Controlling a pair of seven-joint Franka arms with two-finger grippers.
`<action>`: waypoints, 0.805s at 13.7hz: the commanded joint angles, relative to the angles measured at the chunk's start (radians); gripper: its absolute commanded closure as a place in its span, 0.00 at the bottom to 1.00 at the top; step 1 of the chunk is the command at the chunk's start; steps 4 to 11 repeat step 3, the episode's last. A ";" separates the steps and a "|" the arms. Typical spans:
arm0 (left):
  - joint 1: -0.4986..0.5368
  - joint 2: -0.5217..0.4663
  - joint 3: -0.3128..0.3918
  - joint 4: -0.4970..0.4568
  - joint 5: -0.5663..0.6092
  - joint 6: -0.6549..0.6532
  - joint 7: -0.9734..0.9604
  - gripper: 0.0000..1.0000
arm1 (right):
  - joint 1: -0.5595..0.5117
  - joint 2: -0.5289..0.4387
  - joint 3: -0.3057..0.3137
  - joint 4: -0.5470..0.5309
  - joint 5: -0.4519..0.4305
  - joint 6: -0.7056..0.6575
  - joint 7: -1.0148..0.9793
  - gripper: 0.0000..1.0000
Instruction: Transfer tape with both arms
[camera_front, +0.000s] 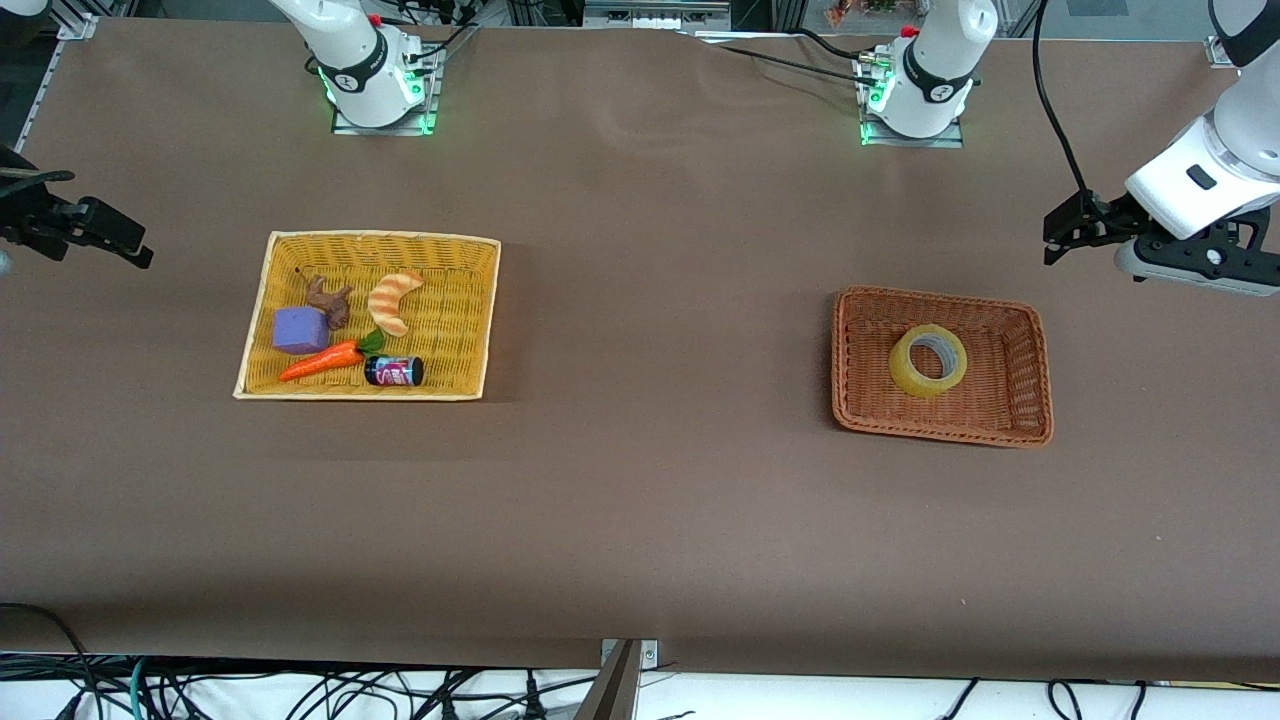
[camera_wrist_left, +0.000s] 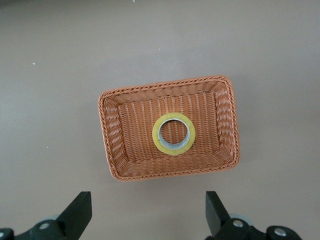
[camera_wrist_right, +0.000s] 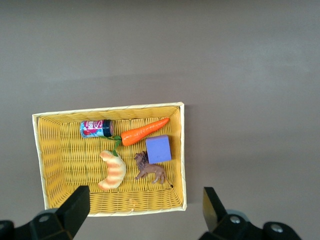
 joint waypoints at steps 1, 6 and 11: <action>-0.002 0.006 0.004 0.029 -0.018 -0.032 0.002 0.00 | 0.003 0.009 -0.006 0.022 0.014 -0.013 -0.011 0.00; 0.004 0.006 0.006 0.029 -0.018 -0.049 0.006 0.00 | 0.003 0.009 -0.006 0.024 0.016 -0.011 -0.011 0.00; 0.004 0.006 0.006 0.029 -0.018 -0.049 0.006 0.00 | 0.003 0.009 -0.006 0.024 0.016 -0.011 -0.011 0.00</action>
